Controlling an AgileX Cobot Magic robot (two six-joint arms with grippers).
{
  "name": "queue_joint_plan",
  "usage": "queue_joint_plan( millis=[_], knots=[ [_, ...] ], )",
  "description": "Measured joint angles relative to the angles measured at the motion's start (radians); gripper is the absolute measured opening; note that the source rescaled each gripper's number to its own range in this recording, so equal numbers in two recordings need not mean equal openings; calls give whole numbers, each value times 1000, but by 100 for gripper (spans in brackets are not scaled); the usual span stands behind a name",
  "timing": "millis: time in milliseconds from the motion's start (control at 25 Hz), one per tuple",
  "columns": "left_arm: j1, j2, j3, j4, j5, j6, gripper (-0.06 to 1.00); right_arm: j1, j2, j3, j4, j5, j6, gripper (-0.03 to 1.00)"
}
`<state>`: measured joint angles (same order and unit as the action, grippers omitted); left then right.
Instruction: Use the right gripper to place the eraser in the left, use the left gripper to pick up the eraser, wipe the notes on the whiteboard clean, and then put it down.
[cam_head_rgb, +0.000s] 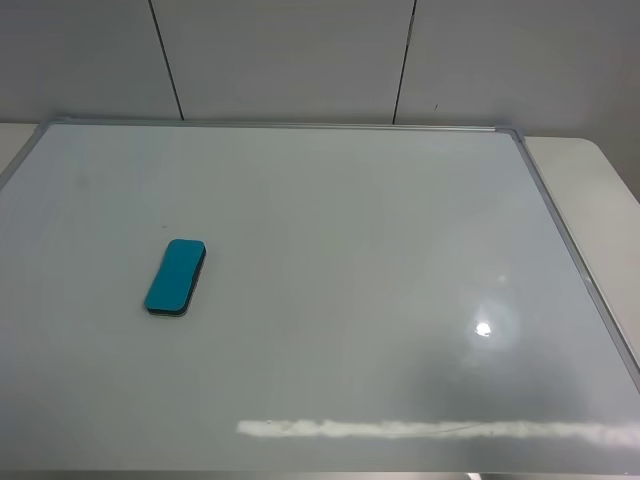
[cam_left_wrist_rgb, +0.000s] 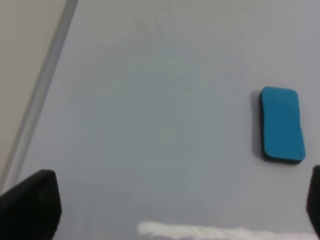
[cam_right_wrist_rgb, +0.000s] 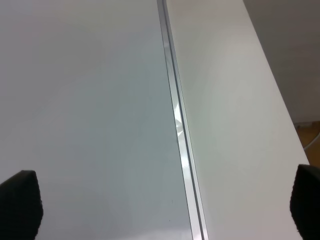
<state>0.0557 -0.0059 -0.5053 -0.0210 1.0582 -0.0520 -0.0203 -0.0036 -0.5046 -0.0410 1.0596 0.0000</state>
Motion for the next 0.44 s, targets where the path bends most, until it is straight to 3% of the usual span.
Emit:
queue_joint_plan(
  millis=[440],
  knots=[
    [0,0,0,0,0,-1,100,0,0,0,0,0,0,100]
  ],
)
